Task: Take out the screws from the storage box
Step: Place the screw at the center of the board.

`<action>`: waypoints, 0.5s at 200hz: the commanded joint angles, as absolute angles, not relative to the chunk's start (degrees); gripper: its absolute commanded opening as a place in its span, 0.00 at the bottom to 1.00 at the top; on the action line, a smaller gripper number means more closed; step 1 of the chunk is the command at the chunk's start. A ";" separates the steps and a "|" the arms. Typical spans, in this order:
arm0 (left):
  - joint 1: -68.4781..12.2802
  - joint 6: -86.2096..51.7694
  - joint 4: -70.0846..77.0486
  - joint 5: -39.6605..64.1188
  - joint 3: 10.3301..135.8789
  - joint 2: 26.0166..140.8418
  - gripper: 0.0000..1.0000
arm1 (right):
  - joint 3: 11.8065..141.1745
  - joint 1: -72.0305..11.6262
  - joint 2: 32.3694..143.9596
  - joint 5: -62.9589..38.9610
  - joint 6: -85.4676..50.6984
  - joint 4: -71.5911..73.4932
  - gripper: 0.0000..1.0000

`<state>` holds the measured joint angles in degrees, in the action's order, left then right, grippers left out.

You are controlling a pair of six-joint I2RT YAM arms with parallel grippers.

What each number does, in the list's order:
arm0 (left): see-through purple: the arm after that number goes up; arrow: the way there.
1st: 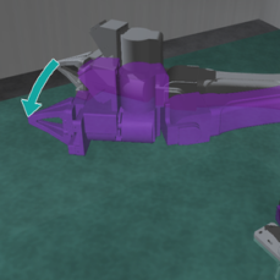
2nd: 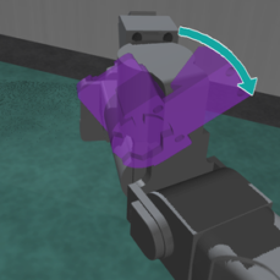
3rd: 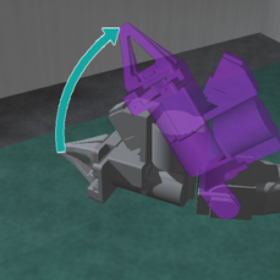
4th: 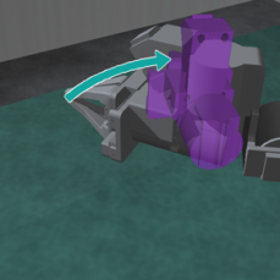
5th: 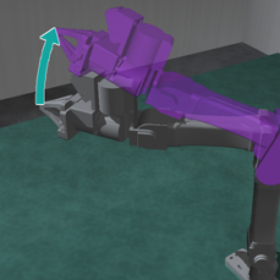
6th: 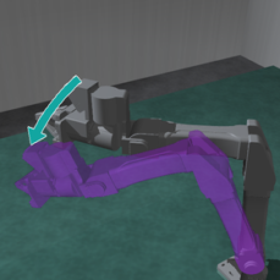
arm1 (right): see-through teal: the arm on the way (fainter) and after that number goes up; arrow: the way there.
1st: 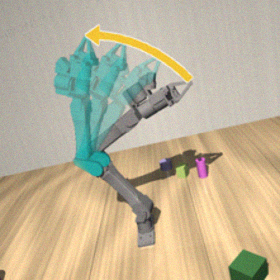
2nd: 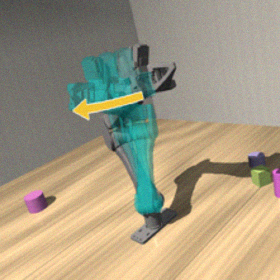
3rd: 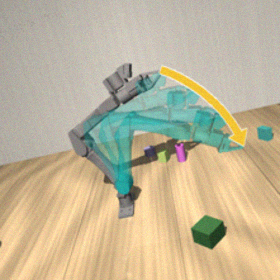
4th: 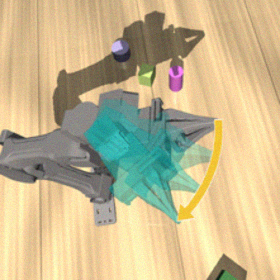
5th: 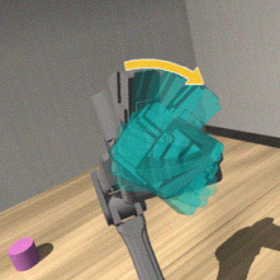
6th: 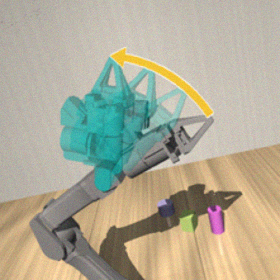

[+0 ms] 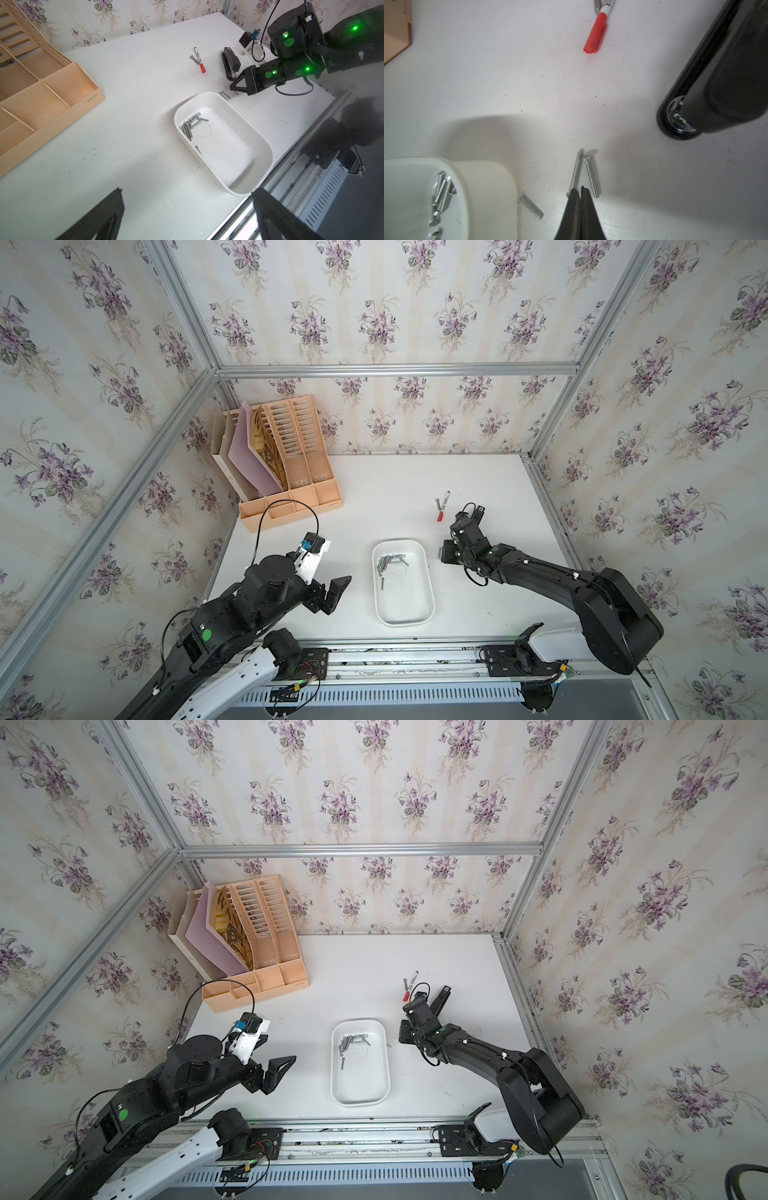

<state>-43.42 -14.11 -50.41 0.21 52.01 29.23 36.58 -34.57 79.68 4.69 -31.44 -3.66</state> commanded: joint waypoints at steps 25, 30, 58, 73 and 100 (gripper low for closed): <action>-43.42 -13.94 -49.86 0.25 52.21 29.71 0.99 | 39.02 -35.19 86.01 -3.42 -29.63 -0.85 0.00; -43.42 -13.89 -49.87 0.26 52.21 29.79 0.99 | 39.69 -35.46 87.12 -3.97 -29.38 -1.08 0.00; -43.42 -13.89 -49.82 0.59 52.21 29.85 0.99 | 41.46 -36.86 89.74 -4.31 -28.65 -1.82 0.00; -43.42 -13.89 -49.77 0.62 52.18 29.79 0.99 | 41.65 -37.22 89.74 -3.72 -28.65 -2.10 0.00; -43.42 -13.80 -49.62 0.78 52.07 29.65 0.99 | 41.57 -37.26 89.37 -1.78 -28.70 -2.74 0.14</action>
<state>-43.42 -14.09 -50.39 0.27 52.01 29.71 41.36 -37.10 89.69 -3.77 -29.28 -2.00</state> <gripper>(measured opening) 0.993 0.059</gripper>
